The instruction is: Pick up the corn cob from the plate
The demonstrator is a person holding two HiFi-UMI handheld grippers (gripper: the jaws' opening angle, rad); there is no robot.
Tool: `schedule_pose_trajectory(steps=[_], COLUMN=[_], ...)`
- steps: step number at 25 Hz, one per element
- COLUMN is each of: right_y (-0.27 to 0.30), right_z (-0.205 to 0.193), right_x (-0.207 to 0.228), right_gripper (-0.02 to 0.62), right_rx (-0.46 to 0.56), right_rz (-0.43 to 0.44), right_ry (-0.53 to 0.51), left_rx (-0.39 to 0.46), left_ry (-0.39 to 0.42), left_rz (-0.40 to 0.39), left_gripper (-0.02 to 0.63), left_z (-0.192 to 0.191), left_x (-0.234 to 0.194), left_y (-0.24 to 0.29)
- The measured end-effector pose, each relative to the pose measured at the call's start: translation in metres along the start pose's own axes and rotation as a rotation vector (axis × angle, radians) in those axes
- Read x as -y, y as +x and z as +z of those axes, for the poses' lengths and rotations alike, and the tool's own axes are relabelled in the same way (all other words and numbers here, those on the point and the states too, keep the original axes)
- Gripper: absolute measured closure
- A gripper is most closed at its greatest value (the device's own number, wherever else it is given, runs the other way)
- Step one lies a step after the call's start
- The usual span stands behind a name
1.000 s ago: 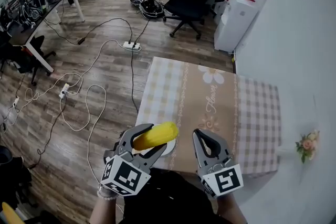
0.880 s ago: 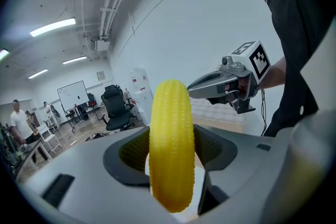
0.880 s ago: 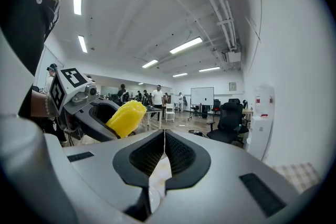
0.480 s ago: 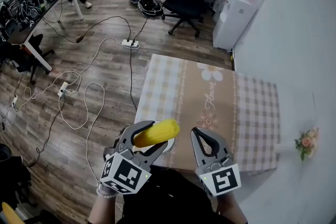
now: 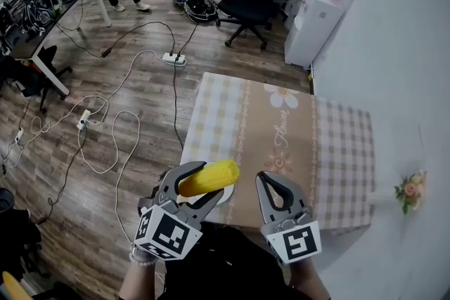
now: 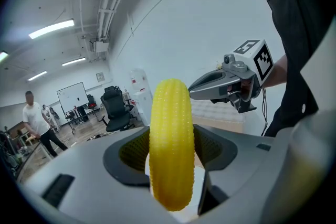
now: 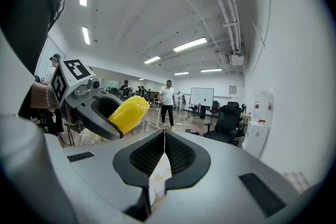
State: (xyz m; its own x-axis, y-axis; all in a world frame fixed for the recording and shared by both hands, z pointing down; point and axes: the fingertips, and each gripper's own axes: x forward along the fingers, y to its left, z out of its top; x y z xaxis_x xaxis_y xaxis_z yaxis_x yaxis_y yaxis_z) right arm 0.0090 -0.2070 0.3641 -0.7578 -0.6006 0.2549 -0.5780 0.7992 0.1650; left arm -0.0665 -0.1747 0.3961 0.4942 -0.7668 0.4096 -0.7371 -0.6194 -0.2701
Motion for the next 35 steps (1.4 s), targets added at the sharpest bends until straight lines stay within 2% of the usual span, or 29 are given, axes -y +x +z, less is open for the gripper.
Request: schedule_pose_trajectory(steps=[35], right_y=[0.0007], right_z=[0.0007], right_x=[-0.0027], right_gripper=[0.552], right_rx=[-0.014], right_rz=[-0.012], right_ry=[-0.001], left_rx=[0.004], left_ry=[0.011], left_rz=[-0.008], left_gripper=[0.344], left_z=[0.0000], left_x=[-0.0018], left_y=[-0.0005])
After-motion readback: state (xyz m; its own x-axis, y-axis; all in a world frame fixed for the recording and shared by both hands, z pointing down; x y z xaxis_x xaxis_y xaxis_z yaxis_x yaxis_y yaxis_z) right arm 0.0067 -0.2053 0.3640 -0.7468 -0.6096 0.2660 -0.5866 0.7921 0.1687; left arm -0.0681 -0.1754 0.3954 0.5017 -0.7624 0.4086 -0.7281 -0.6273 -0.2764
